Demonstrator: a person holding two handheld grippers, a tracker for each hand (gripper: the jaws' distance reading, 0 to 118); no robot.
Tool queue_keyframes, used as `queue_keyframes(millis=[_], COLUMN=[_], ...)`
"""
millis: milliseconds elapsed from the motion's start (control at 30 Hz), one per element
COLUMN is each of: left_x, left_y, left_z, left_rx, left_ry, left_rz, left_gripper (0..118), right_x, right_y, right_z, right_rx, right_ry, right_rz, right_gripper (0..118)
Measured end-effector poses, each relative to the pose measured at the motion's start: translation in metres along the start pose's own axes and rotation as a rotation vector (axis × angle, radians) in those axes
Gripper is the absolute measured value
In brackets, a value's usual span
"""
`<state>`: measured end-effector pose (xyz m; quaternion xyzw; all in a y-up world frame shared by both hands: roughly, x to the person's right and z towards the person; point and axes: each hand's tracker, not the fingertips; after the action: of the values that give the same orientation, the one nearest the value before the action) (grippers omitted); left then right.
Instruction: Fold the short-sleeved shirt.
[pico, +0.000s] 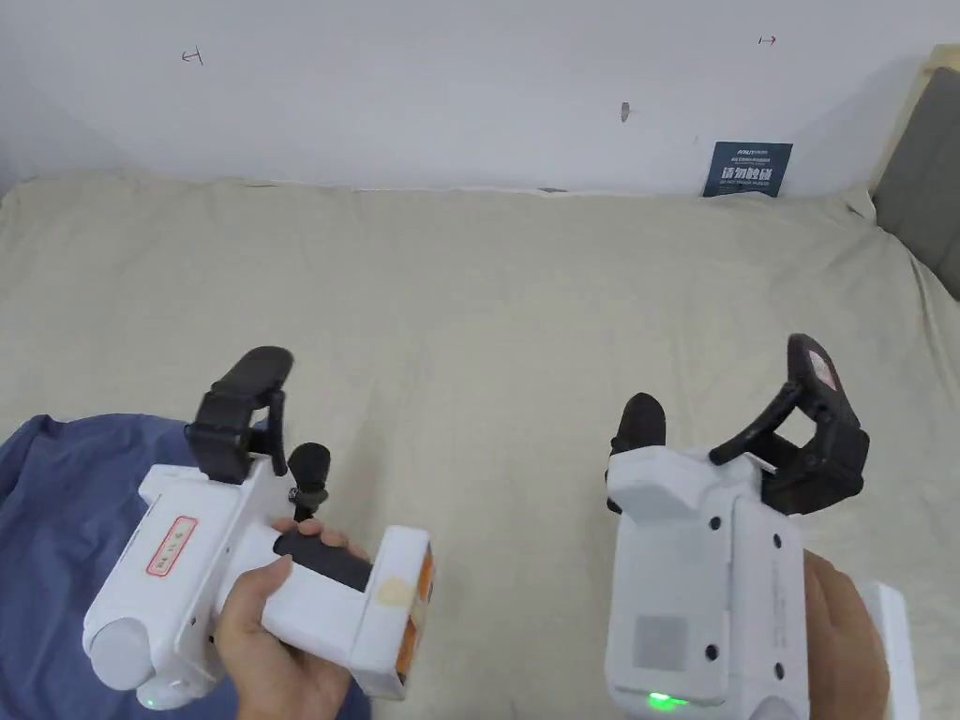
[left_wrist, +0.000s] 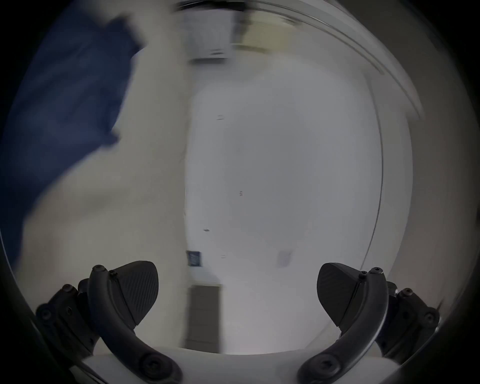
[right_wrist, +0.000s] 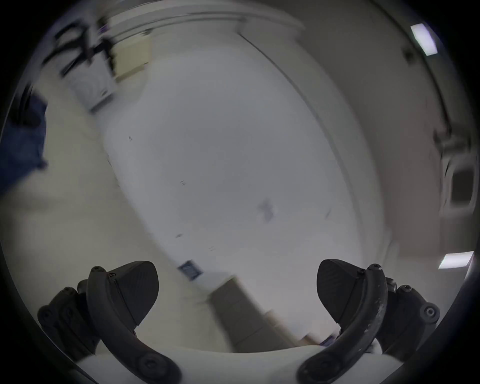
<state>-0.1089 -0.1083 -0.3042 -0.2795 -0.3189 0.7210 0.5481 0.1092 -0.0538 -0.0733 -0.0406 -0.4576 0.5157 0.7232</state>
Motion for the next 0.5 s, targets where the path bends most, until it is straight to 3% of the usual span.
queue_keyframes(millis=[33, 100, 200, 333, 367, 433, 500], left_x=[-0.002, 0.004, 0.029, 0.051, 0.05, 0.044, 0.035], left_y=[0.0, -0.002, -0.015, -0.062, -0.072, -0.084, -0.087], left_z=[0.002, 0.003, 0.0, -0.007, -0.007, -0.01, -0.011], left_rx=[0.031, 0.062, 0.059, 0.062, 0.076, 0.085, 0.1], left_ry=[0.024, 0.092, 0.179, 0.235, 0.239, 0.237, 0.249], left_rz=[0.038, -0.147, -0.602, -1.428, -1.581, -1.792, -1.905], left_gripper=[118, 118, 118, 118, 118, 118, 118], right_x=[-0.001, 0.0, 0.015, 0.031, 0.033, 0.034, 0.034], right_y=[0.0, -0.002, -0.008, -0.026, -0.031, -0.037, -0.042], right_z=[0.001, 0.0, -0.01, -0.021, -0.022, -0.022, -0.023], right_rx=[0.009, -0.01, -0.144, -0.307, -0.335, -0.378, -0.404], right_ry=[-0.024, -0.01, 0.107, 0.239, 0.271, 0.311, 0.344], right_rz=[0.026, -0.016, -0.244, -0.644, -0.732, -0.86, -0.932], right_gripper=[118, 118, 118, 118, 118, 118, 118])
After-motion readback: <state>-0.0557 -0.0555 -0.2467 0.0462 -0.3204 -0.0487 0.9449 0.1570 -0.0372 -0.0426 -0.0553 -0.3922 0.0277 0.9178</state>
